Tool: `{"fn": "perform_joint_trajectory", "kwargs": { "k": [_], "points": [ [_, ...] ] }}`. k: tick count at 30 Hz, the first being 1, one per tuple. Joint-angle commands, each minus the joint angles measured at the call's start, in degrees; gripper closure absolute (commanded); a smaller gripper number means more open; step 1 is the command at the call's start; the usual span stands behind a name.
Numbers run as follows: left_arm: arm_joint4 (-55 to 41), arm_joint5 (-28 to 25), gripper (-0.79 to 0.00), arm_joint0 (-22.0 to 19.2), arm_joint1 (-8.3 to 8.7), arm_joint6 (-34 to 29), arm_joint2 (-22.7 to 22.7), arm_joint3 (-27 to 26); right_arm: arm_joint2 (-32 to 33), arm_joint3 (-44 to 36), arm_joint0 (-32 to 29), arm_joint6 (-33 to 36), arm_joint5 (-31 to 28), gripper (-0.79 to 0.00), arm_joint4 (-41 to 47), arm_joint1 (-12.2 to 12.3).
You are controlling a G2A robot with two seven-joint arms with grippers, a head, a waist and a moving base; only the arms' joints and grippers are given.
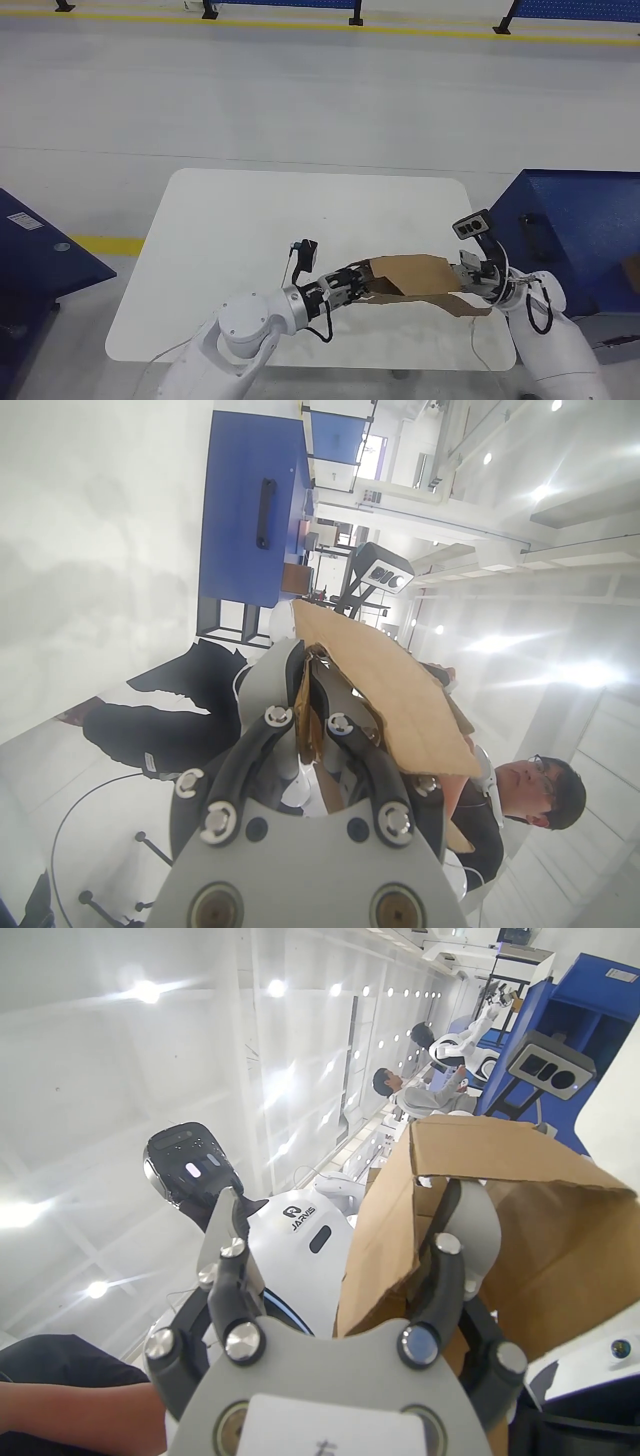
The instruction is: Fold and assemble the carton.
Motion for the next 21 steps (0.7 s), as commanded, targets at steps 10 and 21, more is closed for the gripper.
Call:
{"fn": "perform_joint_trajectory", "kwargs": {
  "k": [10,21],
  "points": [
    [-0.14,0.6,0.0,-0.24,-0.03,0.46,0.35,0.34,-0.79,-0.67,-0.13,0.0,2.75,-0.385,0.19,0.75],
    [1.63,2.12,0.0,-0.15,0.11,-0.25,1.59,0.11,-1.24,0.03,0.15,0.0,1.91,-0.277,-0.72,1.09]
  ]
}}
